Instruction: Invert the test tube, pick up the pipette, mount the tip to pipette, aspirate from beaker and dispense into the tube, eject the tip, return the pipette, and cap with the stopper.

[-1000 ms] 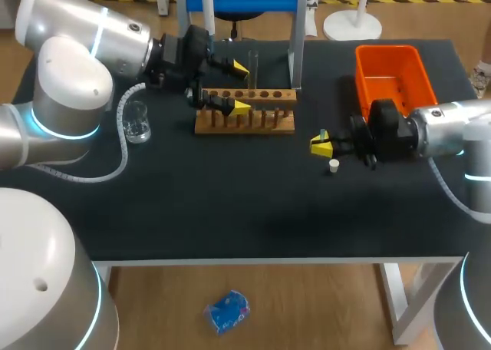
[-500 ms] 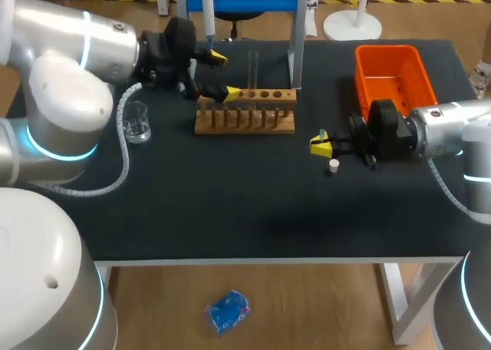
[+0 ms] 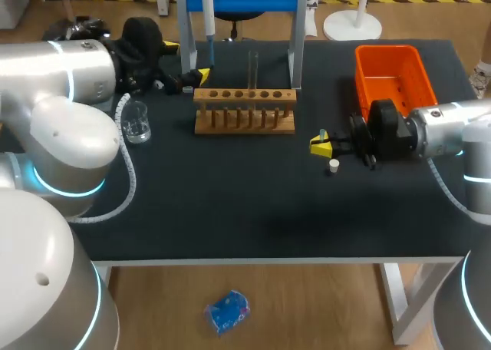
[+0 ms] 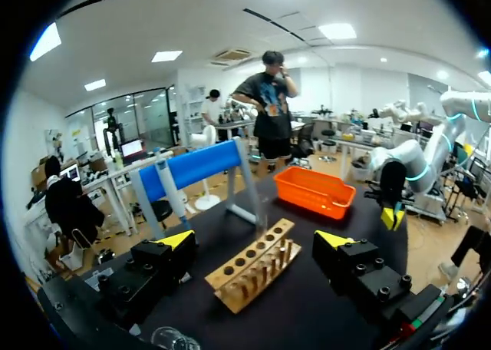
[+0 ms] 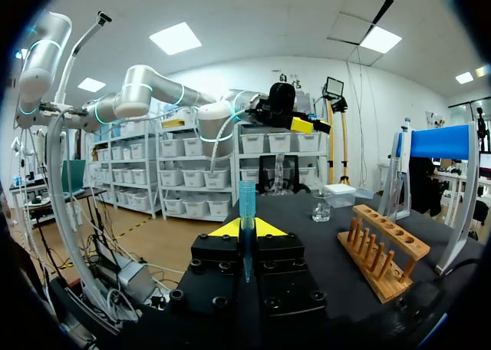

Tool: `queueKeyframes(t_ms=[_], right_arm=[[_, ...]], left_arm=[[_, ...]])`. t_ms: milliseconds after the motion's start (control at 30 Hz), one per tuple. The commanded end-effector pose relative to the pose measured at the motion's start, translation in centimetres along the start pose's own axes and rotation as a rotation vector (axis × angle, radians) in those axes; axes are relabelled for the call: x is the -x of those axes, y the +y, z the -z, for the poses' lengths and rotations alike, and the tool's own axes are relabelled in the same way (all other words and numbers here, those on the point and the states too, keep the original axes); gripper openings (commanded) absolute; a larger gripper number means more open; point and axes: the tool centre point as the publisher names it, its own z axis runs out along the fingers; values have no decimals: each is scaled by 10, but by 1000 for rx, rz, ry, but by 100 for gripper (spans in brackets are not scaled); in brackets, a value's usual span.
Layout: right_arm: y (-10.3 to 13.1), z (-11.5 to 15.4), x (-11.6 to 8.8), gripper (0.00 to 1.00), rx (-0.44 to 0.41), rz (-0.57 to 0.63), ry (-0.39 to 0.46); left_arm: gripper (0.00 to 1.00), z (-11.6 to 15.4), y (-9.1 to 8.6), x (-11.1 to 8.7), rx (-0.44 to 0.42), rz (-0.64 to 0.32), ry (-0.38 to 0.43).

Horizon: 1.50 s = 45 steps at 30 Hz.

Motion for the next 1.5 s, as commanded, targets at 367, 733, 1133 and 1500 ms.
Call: queueKeyframes(t_ms=[367, 733, 1133, 1500], right_arm=[[0, 0, 0, 0, -1, 0, 0], [0, 0, 0, 0, -1, 0, 0], [0, 0, 0, 0, -1, 0, 0], [0, 0, 0, 0, -1, 0, 0]], left_arm=[[100, -45, -22, 25, 5, 103, -166], [100, -45, -22, 25, 5, 103, -166], [100, -81, -17, 51, -8, 127, -195], [100, -124, -30, 76, -39, 143, -243]])
